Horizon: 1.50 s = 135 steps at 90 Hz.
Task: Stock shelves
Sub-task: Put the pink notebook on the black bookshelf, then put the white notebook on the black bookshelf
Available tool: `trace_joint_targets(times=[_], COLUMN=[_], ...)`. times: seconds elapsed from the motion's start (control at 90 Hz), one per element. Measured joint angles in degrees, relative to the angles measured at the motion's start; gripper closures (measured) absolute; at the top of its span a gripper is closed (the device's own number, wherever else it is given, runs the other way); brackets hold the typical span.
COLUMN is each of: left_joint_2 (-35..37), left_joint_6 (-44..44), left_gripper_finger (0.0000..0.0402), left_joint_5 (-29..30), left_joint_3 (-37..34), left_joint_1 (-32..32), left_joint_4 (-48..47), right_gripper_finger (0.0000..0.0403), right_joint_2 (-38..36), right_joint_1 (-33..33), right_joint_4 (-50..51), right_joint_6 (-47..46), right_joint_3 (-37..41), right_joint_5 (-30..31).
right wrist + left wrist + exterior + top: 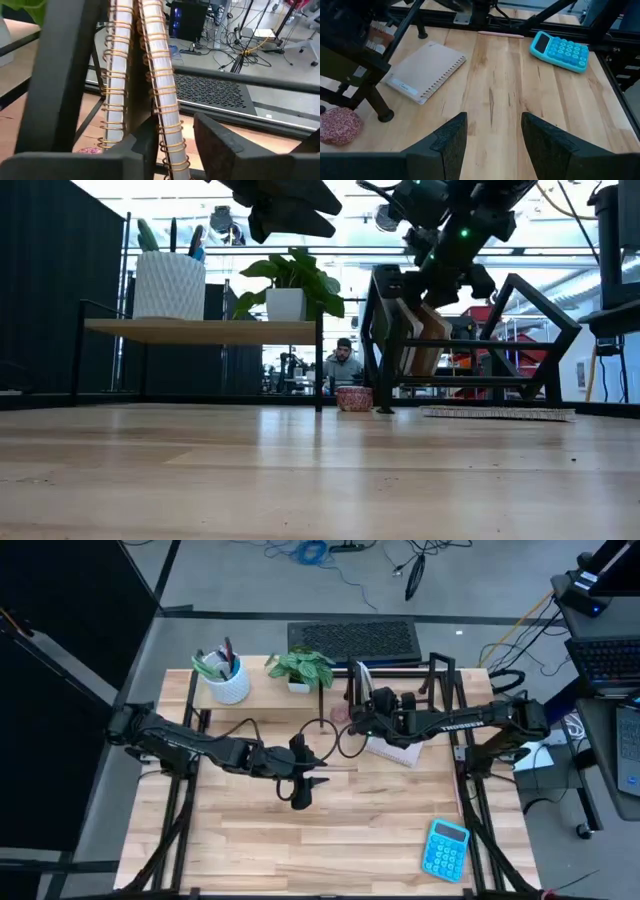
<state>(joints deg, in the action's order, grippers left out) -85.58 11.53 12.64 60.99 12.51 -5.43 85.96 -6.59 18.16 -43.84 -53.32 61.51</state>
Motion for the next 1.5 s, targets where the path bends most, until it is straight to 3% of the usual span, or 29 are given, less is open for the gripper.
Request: trace_joint_targets(times=[0.367, 0.556, 0.7, 0.878, 1.056, 1.267, 1.5], left_joint_2=[0.0, 0.0, 0.0, 0.0, 0.0, 0.0, 0.0], left_joint_6=[0.0, 0.0, 0.0, 0.2, 0.1, 0.2, 0.2], left_gripper_finger=[0.0228, 0.0228, 0.0228, 0.0228, 0.0228, 0.0228, 0.0228], left_joint_5=[0.0, 0.0, 0.0, 0.0, 0.0, 0.0, 0.0], left_joint_3=[0.0, 0.0, 0.0, 0.0, 0.0, 0.0, 0.0], left_joint_1=[0.0, 0.0, 0.0, 0.0, 0.0, 0.0, 0.0], left_joint_4=[0.0, -0.1, 0.0, 0.1, 0.3, 0.6, 0.6], right_gripper_finger=[0.0273, 0.0273, 0.0273, 0.0273, 0.0273, 0.0273, 0.0273], right_joint_2=[-7.5, -14.1, -16.6, -14.5, -9.9, -6.2, -4.5], right_joint_1=[3.1, 9.1, 15.4, 23.7, 29.2, 28.3, 25.7], right_joint_4=[1.1, 7.8, 15.8, 24.6, 25.6, 25.2, 12.7], right_joint_6=[11.3, 13.6, 7.1, -7.7, -22.7, -44.2, -44.2], right_joint_3=[0.0, 0.0, 0.0, 0.1, 5.5, 14.8, 22.5], right_joint_5=[-0.6, -8.1, -14.6, -23.1, -22.1, -15.1, -16.8])
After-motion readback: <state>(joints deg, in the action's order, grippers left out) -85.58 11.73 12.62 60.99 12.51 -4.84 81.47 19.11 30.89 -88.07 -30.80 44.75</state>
